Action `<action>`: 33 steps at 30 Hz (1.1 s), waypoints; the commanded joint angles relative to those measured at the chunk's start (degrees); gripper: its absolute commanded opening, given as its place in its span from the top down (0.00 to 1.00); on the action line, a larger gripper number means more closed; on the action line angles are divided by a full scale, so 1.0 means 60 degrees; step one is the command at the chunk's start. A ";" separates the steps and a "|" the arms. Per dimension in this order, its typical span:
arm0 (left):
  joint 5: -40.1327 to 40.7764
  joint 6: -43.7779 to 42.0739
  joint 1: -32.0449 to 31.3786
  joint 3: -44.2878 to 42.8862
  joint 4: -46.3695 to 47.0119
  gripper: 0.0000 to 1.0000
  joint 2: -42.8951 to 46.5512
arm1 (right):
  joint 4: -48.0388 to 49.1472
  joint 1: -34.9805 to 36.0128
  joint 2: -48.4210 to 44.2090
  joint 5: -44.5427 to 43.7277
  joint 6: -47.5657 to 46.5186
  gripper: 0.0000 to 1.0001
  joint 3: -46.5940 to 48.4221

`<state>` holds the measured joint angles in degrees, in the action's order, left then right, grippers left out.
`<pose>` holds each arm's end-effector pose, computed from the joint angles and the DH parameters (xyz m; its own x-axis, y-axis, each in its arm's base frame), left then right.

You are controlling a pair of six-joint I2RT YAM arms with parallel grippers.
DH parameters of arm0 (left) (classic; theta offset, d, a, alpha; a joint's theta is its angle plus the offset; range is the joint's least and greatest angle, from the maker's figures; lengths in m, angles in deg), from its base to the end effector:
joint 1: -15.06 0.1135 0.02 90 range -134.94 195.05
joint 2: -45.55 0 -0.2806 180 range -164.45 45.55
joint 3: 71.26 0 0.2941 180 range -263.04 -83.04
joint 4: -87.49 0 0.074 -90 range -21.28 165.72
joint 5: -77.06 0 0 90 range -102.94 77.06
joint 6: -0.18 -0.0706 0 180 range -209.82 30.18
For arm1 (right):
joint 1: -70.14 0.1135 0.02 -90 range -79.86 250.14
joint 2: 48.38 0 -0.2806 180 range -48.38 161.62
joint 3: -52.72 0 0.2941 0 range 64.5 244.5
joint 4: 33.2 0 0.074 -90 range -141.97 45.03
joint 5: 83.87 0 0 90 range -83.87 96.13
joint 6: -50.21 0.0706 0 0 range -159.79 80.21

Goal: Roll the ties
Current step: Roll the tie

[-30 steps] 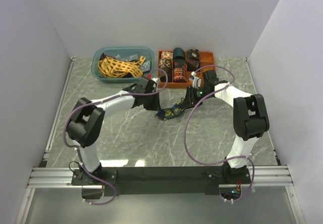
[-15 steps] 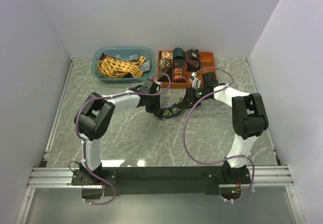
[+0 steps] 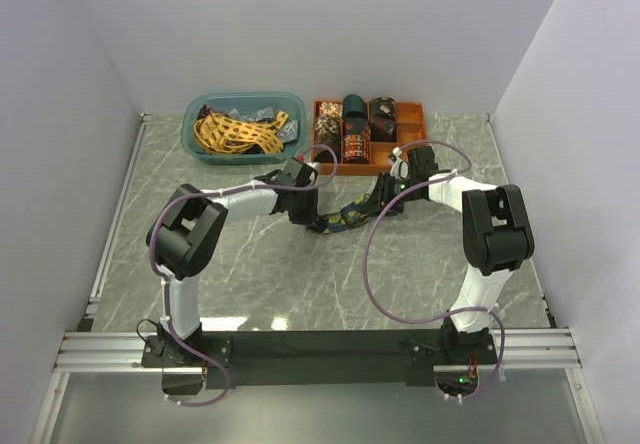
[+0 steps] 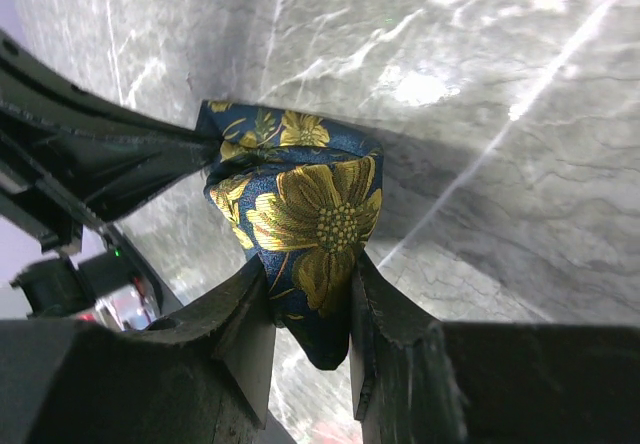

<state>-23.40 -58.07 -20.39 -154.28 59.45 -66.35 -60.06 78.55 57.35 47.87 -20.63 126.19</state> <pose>0.3677 -0.2775 0.1116 -0.9230 0.0220 -0.3841 0.1945 0.8881 -0.4166 0.3985 0.1064 0.1179 -0.9487 0.1073 -0.2973 -0.1437 0.6913 0.7082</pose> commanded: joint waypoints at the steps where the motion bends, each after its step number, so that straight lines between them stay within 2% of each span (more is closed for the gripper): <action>1: 0.0586 -0.0091 0.0018 0.0609 -0.1023 0.98 -0.0247 | 0.0157 -0.0258 -0.0088 -0.1051 0.0410 1.00 0.0089; 10: 0.0513 -0.0237 -0.0230 0.0756 -0.0804 0.97 0.0177 | -0.0779 -0.0244 -0.0527 -0.2999 0.0601 1.00 0.0558; 20: 0.0659 -0.0267 -0.0451 0.0682 -0.0804 0.96 0.0090 | -0.0239 -0.0272 -0.0528 -0.1493 0.1259 0.99 0.0529; 25: 0.0761 -0.0223 -0.0451 0.0712 -0.0891 0.97 0.0002 | 0.0493 -0.0448 -0.0556 -0.1507 0.1918 1.00 -0.0013; 30: 0.0908 -0.0208 -0.0465 0.0741 -0.0848 0.96 0.0163 | -0.0076 -0.0361 -0.0527 -0.2384 0.1233 1.00 0.0351; 33: 0.0850 -0.0194 -0.0465 0.0712 -0.0804 0.93 0.0338 | -0.0808 -0.0083 -0.0498 -0.3408 0.0544 1.00 0.0790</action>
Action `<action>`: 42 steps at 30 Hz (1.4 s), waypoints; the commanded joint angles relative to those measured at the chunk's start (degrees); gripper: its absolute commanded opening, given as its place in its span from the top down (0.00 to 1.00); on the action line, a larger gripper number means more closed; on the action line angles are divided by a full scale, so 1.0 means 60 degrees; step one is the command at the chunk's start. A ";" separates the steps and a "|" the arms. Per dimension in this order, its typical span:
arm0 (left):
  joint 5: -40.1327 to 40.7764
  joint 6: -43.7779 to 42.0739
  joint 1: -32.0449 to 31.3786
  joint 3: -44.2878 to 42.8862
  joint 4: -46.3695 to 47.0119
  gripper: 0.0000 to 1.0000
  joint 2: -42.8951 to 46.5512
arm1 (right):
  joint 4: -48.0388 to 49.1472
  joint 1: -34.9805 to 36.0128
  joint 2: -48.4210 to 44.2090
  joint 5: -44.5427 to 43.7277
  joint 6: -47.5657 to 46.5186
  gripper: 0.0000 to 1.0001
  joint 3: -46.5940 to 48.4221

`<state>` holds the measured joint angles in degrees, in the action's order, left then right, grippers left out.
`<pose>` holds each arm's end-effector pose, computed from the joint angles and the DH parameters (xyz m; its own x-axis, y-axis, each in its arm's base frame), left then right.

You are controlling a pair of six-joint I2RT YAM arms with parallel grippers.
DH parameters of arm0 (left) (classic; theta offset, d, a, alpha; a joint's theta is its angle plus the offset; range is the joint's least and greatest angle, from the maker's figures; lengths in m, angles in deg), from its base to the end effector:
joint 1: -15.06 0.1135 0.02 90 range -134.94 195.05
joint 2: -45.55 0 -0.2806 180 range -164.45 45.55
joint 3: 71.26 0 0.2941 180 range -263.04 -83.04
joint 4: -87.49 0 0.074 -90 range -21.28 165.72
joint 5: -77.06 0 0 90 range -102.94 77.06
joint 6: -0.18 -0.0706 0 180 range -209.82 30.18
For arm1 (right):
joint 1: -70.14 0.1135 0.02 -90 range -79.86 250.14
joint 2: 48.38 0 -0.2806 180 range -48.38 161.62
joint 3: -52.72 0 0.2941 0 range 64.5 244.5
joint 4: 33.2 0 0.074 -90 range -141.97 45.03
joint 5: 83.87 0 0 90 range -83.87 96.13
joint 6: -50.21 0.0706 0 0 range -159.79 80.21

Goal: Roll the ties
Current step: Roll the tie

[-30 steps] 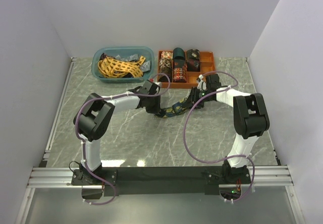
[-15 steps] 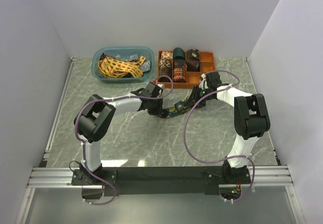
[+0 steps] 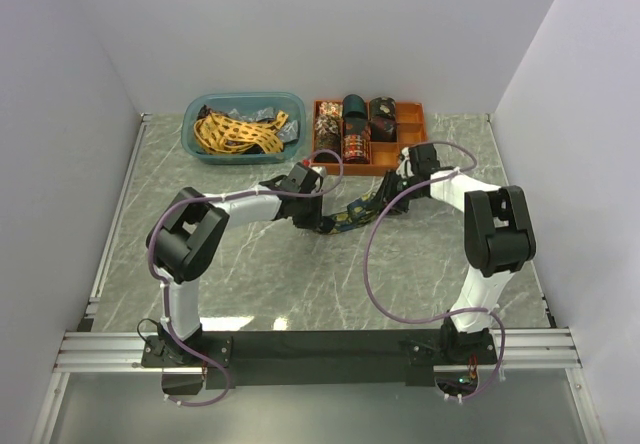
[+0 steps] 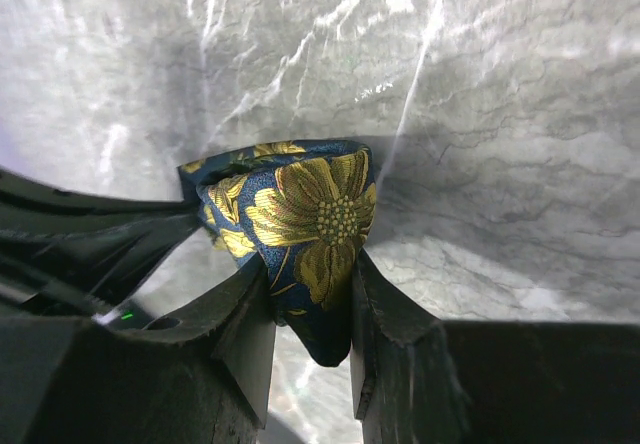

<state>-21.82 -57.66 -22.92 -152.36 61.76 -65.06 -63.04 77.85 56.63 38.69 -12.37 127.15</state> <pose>0.3533 -0.2896 0.1132 -0.9088 0.0423 -0.4152 0.2288 0.8825 -0.4108 0.4030 0.0929 0.1188 -0.9383 0.2646 -0.2226 0.0628 0.7635 0.6428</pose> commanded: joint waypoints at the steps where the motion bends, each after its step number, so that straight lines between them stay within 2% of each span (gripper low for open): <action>1: 0.0573 -0.0234 -0.0043 0.0362 -0.1146 0.90 0.0254 | -0.0677 0.0208 -0.0392 -0.2432 -0.1110 1.00 0.0748; 3: 0.0602 -0.0175 -0.0043 0.0347 -0.1146 0.86 0.0401 | -0.1031 0.0458 -0.0392 -0.3181 -0.1375 1.00 0.1085; 4: 0.0660 -0.0146 -0.0043 0.0333 -0.1117 0.74 0.0591 | -0.1337 0.0590 -0.0378 -0.3968 -0.1594 1.00 0.1202; 6: 0.0748 -0.0116 -0.0043 0.0347 -0.1131 0.64 0.0797 | -0.1617 0.1000 -0.0363 -0.4676 -0.1786 1.00 0.1554; 7: 0.0792 -0.0102 -0.0028 0.0347 -0.1175 0.54 0.0972 | -0.1908 0.1161 -0.0320 -0.5114 -0.1917 1.00 0.1685; 9: 0.0792 -0.0058 0.0016 0.0376 -0.1190 0.47 0.1134 | -0.2130 0.1673 -0.0232 -0.6300 -0.2050 1.00 0.1993; 10: 0.0821 -0.0029 0.0045 0.0478 -0.1204 0.40 0.1309 | -0.2276 0.1834 -0.0202 -0.6667 -0.2137 1.00 0.2081; 16: 0.0530 0.0279 0.0879 0.1370 -0.0999 0.22 0.2158 | -0.2978 0.3122 0.0308 -0.9684 -0.2197 1.00 0.2799; 19: 0.0295 0.0425 0.1552 0.1970 -0.0810 0.17 0.2612 | -0.3432 0.3752 0.0895 -1.1092 -0.2182 1.00 0.3326; 22: 0.0426 0.0440 0.1993 0.2338 -0.0721 0.17 0.2906 | -0.3814 0.4396 0.1494 -1.2262 -0.2182 1.00 0.3839; 27: 0.0675 0.0513 0.2213 0.2398 -0.0706 0.17 0.2995 | -0.4254 0.5233 0.2578 -1.3262 -0.2270 1.00 0.4630; 32: 0.0880 0.0514 0.2213 0.2310 -0.0691 0.17 0.3141 | -0.4665 0.5936 0.3108 -1.2885 -0.2329 0.97 0.5202; 37: 0.0836 0.0499 0.2213 0.2281 -0.0677 0.16 0.3127 | -0.4811 0.6025 0.3226 -1.1741 -0.2226 0.86 0.5217; 42: 0.0792 0.0499 0.2213 0.2266 -0.0619 0.15 0.3127 | -0.4519 0.6069 0.2788 -1.1010 -0.2197 0.77 0.4515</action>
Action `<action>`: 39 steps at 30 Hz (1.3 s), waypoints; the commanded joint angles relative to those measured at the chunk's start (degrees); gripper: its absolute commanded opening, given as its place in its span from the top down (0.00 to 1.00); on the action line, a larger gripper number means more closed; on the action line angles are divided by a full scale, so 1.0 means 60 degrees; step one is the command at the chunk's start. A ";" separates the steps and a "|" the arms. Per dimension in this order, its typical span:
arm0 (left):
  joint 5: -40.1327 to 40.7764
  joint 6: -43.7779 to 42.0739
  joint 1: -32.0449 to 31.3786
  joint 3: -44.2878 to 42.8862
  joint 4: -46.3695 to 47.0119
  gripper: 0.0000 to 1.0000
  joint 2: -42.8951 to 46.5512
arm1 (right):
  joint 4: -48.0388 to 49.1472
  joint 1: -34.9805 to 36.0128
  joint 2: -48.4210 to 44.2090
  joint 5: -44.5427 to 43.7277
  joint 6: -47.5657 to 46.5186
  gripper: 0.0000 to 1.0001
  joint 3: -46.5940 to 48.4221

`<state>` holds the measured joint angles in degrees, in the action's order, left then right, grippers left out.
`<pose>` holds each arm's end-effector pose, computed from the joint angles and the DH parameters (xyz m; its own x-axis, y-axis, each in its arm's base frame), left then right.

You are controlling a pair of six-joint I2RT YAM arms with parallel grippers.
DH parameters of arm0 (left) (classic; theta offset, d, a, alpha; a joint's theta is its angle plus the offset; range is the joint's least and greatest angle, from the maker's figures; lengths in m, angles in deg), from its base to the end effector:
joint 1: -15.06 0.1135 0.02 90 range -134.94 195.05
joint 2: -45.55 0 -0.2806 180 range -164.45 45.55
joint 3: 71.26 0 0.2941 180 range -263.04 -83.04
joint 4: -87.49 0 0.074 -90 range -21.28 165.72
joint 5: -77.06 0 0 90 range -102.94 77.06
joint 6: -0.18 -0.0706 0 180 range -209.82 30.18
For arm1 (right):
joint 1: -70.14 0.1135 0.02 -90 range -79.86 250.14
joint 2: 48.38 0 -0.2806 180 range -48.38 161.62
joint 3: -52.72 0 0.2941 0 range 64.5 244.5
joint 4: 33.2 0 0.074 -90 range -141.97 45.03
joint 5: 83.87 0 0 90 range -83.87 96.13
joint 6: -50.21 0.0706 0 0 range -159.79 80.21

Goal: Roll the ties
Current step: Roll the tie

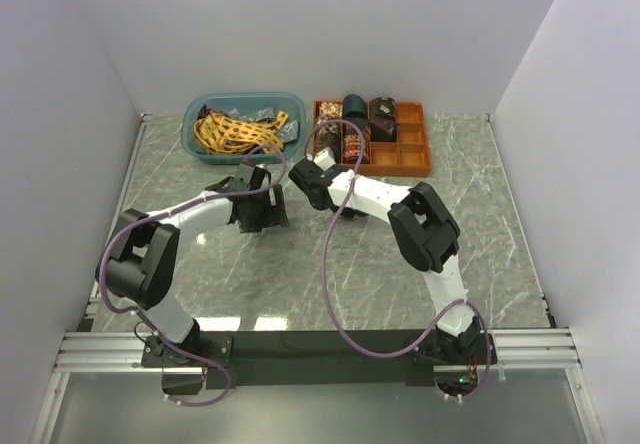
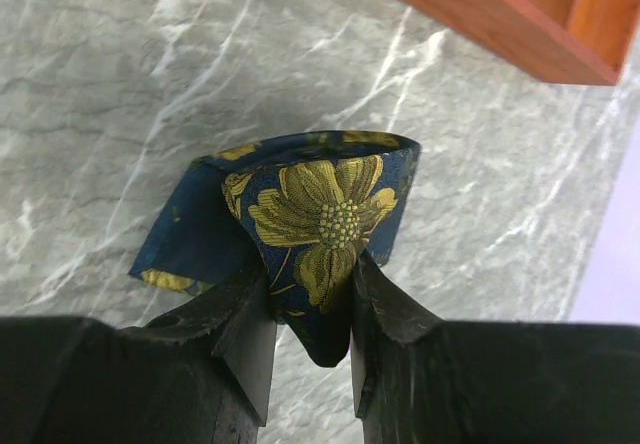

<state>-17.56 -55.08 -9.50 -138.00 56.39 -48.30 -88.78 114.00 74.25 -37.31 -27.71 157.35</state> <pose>0.3402 -0.1617 0.1367 -0.8934 -0.2162 -0.3939 -0.0684 0.9318 -0.3565 0.3844 0.3020 0.1388 -0.7523 -0.5122 -0.4144 -0.2102 0.7827 -0.5858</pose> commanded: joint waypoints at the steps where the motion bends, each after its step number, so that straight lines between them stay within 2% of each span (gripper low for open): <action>1: 0.0067 0.0069 -0.0023 -0.0142 0.0292 0.15 0.0304 | -0.0082 0.0059 -0.0208 0.1775 0.0346 0.75 -0.0767; 4: 0.0023 0.0069 -0.0023 -0.0200 0.0293 0.14 0.0201 | 0.0080 0.0088 -0.0340 0.2243 0.0243 0.67 -0.1047; 9: 0.0009 0.0011 -0.0023 -0.0200 0.0395 0.13 0.0157 | 0.0431 0.0117 -0.0749 0.2655 -0.0078 0.64 -0.1384; 19: -0.0064 -0.0311 -0.0023 -0.0113 0.0819 0.03 0.0362 | 0.0418 0.0132 -0.1731 0.3475 -0.0782 0.37 -0.1297; 26: -0.0386 -0.0722 -0.0023 -0.0185 0.1244 0.02 0.0582 | 0.0431 0.0147 -0.2959 0.4295 -0.0929 0.30 -0.1487; 29: -0.0489 -0.0810 -0.0053 -0.0521 0.1274 0.04 0.0597 | 0.0563 -0.0014 -0.3604 0.4486 -0.0623 0.30 -0.1677; 35: -0.0270 -0.0971 -0.0155 -0.2205 0.0703 0.14 -0.0325 | 0.1031 -0.0876 -0.4864 0.5450 -0.0036 0.31 -0.2745; 38: -0.0284 -0.0956 -0.0243 -0.3476 0.0527 0.21 -0.1086 | 0.1456 -0.1447 -0.5319 0.6094 0.0242 0.34 -0.3682; 39: -0.0342 -0.0942 -0.0272 -0.3757 0.0469 0.31 -0.1538 | 0.1718 -0.1624 -0.5422 0.6315 0.0301 0.37 -0.4163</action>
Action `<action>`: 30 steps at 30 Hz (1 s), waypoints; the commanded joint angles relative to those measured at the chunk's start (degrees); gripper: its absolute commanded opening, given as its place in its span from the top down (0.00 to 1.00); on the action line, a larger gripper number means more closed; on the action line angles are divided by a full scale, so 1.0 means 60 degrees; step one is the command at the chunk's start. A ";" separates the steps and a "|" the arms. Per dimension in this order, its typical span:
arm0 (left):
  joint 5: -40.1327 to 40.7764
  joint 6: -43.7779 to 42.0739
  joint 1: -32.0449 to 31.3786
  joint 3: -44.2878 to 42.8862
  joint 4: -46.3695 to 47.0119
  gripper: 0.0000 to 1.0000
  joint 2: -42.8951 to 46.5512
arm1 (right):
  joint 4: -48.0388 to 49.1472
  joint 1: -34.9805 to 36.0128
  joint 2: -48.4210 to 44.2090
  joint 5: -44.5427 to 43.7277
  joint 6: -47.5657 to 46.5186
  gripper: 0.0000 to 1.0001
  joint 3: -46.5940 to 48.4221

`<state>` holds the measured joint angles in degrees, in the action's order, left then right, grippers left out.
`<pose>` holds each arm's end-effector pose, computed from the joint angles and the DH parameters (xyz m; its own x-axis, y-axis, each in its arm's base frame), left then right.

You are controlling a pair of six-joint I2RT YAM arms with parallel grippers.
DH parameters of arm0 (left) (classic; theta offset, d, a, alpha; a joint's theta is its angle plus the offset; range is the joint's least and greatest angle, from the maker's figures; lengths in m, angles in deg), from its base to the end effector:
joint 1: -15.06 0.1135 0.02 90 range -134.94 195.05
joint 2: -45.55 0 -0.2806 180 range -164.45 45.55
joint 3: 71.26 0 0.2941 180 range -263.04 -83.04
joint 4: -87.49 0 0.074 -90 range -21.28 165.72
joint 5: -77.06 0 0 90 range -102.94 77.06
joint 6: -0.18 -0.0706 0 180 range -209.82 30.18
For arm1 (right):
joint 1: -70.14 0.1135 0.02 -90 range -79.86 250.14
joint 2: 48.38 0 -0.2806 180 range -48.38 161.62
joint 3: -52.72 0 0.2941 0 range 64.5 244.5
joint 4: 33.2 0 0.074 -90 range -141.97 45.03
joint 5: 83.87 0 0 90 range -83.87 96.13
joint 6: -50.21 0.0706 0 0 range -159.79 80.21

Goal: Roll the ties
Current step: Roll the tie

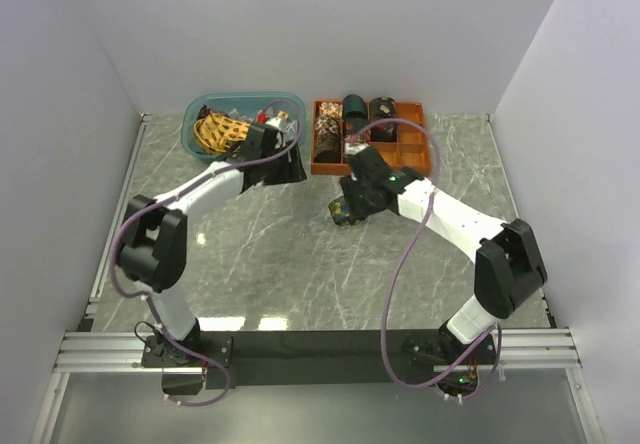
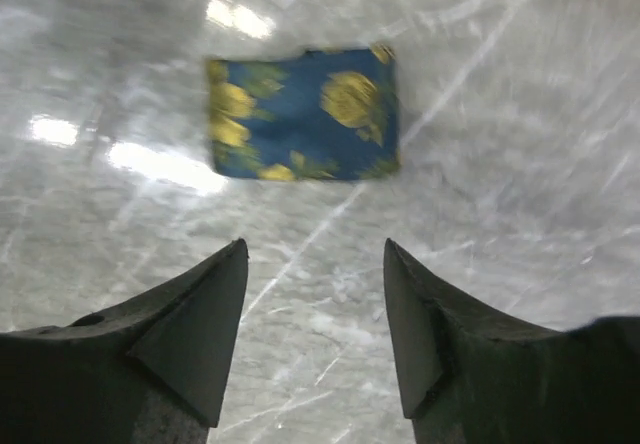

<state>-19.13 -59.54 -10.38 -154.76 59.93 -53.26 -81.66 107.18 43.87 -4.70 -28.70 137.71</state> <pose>0.4052 -0.2012 0.2150 -0.7819 -0.1832 -0.5959 0.1206 0.8933 -0.4329 0.3301 0.2325 0.2383 -0.7448 -0.3254 -0.5826 -0.3708 0.9277 -0.0440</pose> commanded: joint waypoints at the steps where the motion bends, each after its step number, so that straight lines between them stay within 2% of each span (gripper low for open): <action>1: -0.0139 -0.0169 -0.0214 -0.1256 -0.0209 0.33 -0.0947 | 0.0722 -0.0620 -0.0461 0.1056 0.0524 0.38 -0.1154; 4: -0.0125 -0.0198 -0.0535 -0.2326 -0.0517 0.41 -0.1826 | 0.1352 -0.1059 -0.0711 0.1701 0.0656 0.45 -0.1961; 5: -0.0081 -0.0198 -0.0624 -0.2807 -0.0691 0.44 -0.2032 | 0.1470 -0.1133 -0.0653 0.1775 0.0700 0.49 -0.2093; 6: -0.0066 -0.0198 -0.0697 -0.3029 -0.0780 0.49 -0.2411 | 0.1703 -0.1206 -0.0624 0.1776 0.0715 0.59 -0.2326; 9: -0.0110 -0.0155 -0.0976 -0.3704 -0.1015 0.61 -0.3072 | 0.2215 -0.1382 -0.0463 0.2053 0.0846 0.68 -0.2737; 13: -0.0168 -0.0081 -0.1312 -0.4144 -0.1030 0.64 -0.3571 | 0.2847 -0.1631 -0.0199 0.2316 0.1066 0.77 -0.3105; 15: -0.0212 -0.0067 -0.1415 -0.4349 -0.1030 0.67 -0.3820 | 0.3023 -0.1690 0.0079 0.2449 0.1125 0.80 -0.3149; 20: -0.0213 -0.0067 -0.1738 -0.4700 -0.0913 0.68 -0.4332 | 0.3287 -0.1778 0.0533 0.2640 0.1227 0.85 -0.3134; 30: -0.0183 -0.0125 -0.2016 -0.5199 -0.0942 0.71 -0.5212 | 0.3536 -0.1866 0.1017 0.2699 0.1462 0.89 -0.3178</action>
<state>-19.70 -60.19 -21.96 -183.17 53.98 -83.46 -62.42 96.45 48.92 11.54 -20.89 118.76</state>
